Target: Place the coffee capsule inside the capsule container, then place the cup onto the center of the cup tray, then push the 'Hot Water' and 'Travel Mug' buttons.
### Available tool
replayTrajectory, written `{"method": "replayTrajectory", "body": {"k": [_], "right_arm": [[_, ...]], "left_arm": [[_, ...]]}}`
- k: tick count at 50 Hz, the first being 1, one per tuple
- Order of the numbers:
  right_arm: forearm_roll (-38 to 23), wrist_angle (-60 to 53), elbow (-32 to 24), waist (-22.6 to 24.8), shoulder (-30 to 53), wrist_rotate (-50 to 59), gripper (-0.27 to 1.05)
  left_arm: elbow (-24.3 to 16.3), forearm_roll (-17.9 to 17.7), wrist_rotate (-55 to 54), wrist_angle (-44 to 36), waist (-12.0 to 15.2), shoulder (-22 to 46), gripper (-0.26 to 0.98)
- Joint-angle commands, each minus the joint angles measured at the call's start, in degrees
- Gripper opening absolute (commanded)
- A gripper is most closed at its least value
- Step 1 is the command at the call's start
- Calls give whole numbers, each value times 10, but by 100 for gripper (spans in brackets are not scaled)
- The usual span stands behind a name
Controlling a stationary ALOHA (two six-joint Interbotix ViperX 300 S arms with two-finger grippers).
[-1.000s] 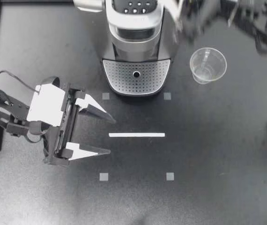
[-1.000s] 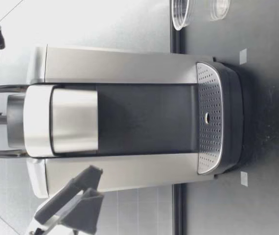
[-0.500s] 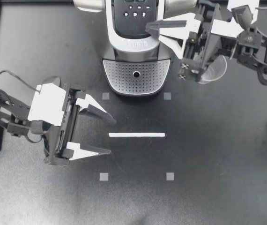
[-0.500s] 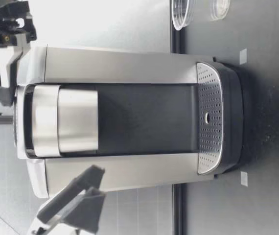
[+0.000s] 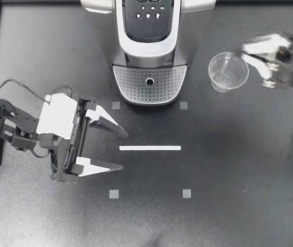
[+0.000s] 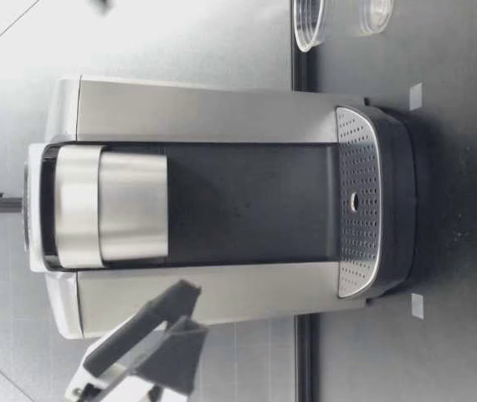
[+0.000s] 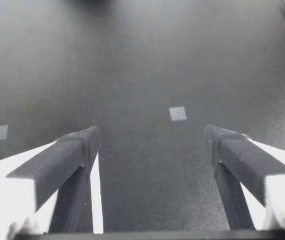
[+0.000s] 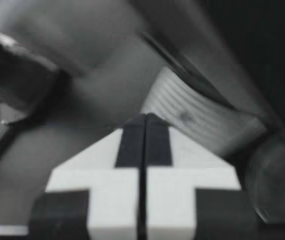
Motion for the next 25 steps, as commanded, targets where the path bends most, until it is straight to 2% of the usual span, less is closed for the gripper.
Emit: {"method": "replayTrajectory", "body": {"k": [1, 10, 16, 25], "right_arm": [[0, 18, 23, -33, -24, 24, 4], [0, 61, 62, -74, -31, 71, 5], [-2, 63, 83, -84, -22, 77, 7], [-2, 62, 91, -90, -5, 78, 19]], "left_arm": [[-4, -1, 0, -2, 1, 0, 76], [-7, -2, 1, -2, 1, 15, 76], [-10, -2, 3, -2, 1, 25, 76], [-14, -1, 4, -2, 4, 42, 76]]}}
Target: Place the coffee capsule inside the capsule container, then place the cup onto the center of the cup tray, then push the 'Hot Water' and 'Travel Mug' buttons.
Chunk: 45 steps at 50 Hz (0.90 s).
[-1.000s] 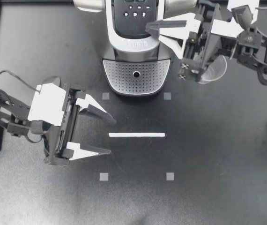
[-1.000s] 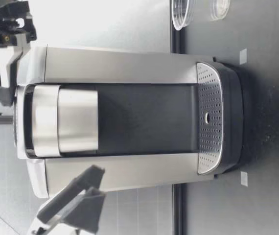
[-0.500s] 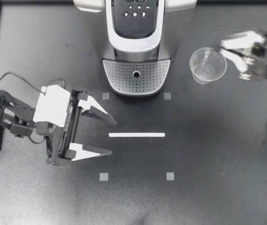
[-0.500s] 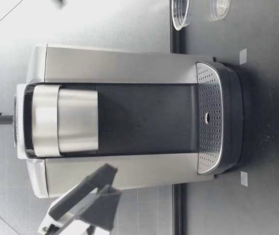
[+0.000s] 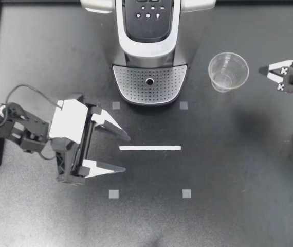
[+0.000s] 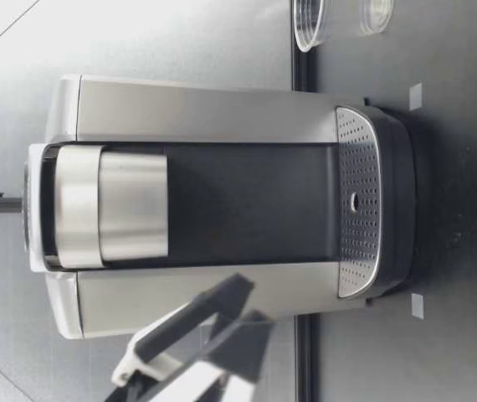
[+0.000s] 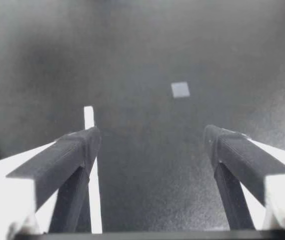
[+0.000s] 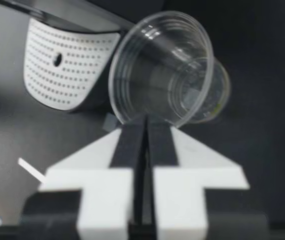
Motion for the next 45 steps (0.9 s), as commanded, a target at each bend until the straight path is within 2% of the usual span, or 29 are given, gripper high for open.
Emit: {"method": "replayTrajectory", "body": {"k": [1, 22, 45], "right_arm": [[-1, -4, -5, -6, 11, 0, 21], [-1, -51, -7, -6, 91, 50, 54], [-1, -83, -51, -6, 207, 56, 55]], "left_arm": [[-14, -1, 0, -2, 3, 2, 76], [-21, -2, 5, -2, 3, 25, 76], [-17, -2, 4, -2, 3, 24, 76]]}}
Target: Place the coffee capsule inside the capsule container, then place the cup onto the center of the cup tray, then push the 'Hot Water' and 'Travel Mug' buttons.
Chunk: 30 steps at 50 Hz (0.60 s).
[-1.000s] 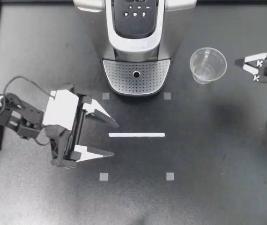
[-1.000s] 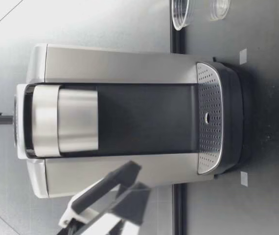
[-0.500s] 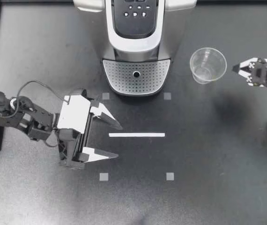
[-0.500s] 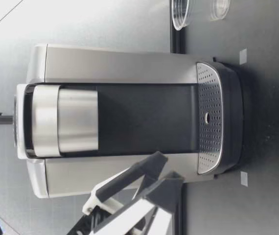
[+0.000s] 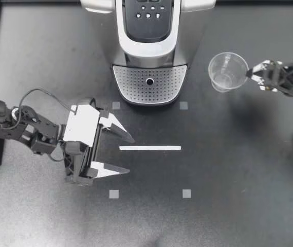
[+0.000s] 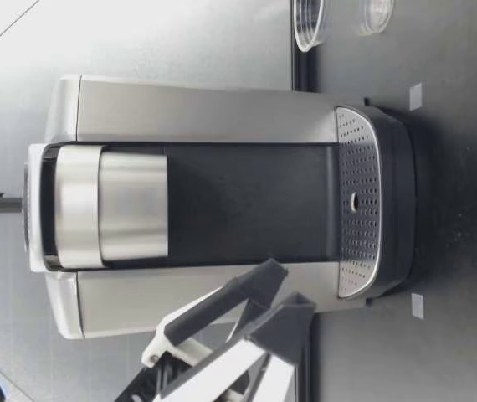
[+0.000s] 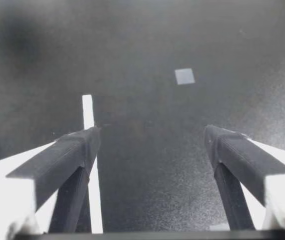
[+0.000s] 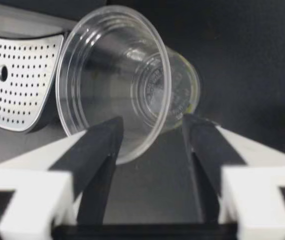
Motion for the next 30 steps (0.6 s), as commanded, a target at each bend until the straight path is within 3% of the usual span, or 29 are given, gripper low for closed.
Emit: {"method": "replayTrajectory", "body": {"k": [1, 15, 30], "right_arm": [[-1, -8, -20, -4, 21, -2, 55], [-4, -5, -31, -4, 47, -5, 51], [-12, 2, -31, -4, 25, -5, 24]], "left_arm": [[-7, 0, 0, -3, 2, -7, 76], [-7, -1, 0, -3, 2, -9, 76], [-6, -1, 0, -3, 2, -10, 76]]}}
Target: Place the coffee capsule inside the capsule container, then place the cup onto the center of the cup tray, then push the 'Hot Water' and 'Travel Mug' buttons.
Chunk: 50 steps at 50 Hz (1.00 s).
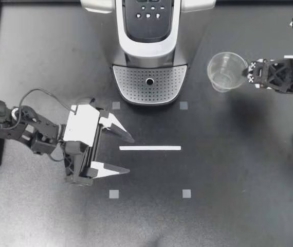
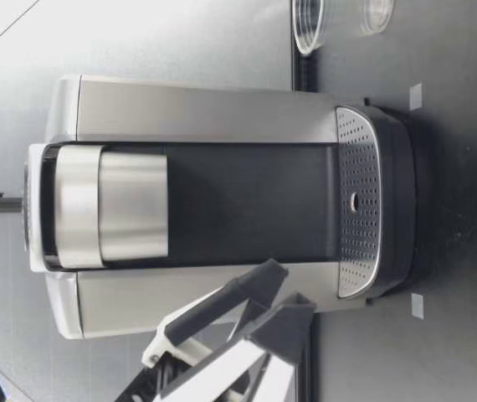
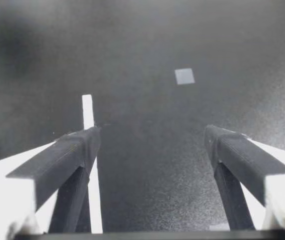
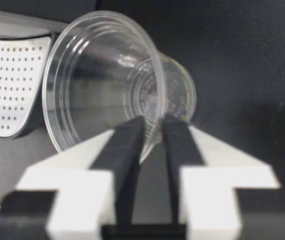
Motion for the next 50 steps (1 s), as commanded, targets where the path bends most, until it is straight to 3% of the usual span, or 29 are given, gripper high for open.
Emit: {"method": "replayTrajectory", "body": {"k": [1, 12, 23, 35, 50], "right_arm": [[-4, 3, -12, -4, -8, -2, 23], [-7, 26, -12, -4, -9, 0, 7], [6, 40, -18, 7, -37, 10, 6], [25, 37, -44, 75, -50, 72, 6], [24, -34, -96, 154, 14, 142, 6]], "left_arm": [[-5, 0, 0, -3, 2, -9, 76], [-4, 0, 1, -3, 2, -9, 76], [-4, 0, 1, -3, 2, -11, 76], [-3, 0, 3, -3, 2, -18, 76], [4, -1, 2, -5, 2, -23, 76]]}}
